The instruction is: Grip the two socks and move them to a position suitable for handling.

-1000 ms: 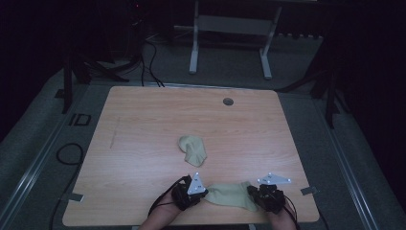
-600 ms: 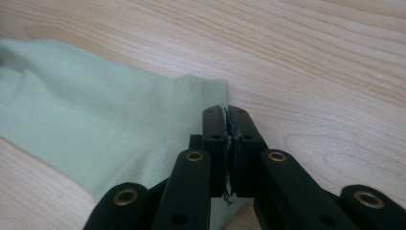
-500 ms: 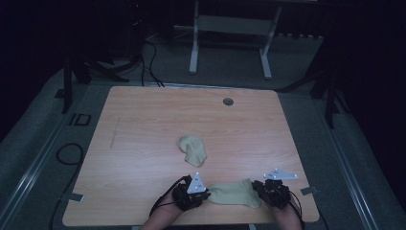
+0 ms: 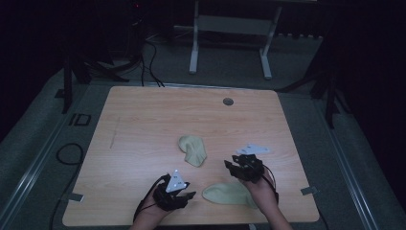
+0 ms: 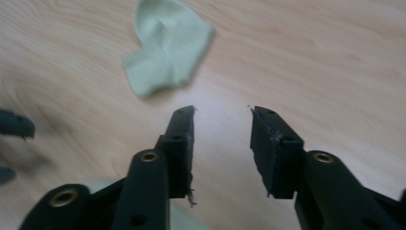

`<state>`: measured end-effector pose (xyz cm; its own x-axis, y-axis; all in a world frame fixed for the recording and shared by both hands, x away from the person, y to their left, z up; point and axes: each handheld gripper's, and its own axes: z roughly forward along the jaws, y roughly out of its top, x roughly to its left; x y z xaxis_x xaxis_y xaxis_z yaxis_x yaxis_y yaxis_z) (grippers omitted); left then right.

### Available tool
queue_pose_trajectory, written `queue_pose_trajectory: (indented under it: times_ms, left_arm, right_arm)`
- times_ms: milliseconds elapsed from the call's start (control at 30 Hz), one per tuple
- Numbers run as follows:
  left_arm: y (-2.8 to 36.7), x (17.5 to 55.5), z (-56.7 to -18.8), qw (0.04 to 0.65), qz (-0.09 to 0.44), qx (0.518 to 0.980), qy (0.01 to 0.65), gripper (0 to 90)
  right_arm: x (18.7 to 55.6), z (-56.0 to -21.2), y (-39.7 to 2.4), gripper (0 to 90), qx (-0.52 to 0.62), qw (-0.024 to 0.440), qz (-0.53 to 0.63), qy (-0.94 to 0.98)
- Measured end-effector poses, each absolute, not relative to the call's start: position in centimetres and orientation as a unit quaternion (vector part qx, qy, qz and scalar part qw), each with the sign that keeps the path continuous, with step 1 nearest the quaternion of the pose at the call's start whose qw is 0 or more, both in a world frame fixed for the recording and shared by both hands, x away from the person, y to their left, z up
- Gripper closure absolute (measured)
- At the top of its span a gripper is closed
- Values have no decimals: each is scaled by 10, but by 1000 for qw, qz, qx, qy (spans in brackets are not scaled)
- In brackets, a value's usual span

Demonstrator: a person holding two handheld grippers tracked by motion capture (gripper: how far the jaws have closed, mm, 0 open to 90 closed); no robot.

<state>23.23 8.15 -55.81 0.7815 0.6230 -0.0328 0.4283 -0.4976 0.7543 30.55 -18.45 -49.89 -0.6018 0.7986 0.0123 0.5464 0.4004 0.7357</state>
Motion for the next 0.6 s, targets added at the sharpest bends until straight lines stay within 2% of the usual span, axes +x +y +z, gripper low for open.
queue_pose_trajectory:
  times_ms: [333,367,600]
  left_arm:
    - [111,226,-565,387,136,848,335,592]
    - [114,225,-565,389,136,845,340,592]
    - [120,224,-565,400,139,836,351,592]
  right_arm:
    - [354,-498,-121,547,413,153,359,823]
    - [364,-503,-105,538,415,148,351,826]
    - [386,-515,-77,487,426,128,339,829]
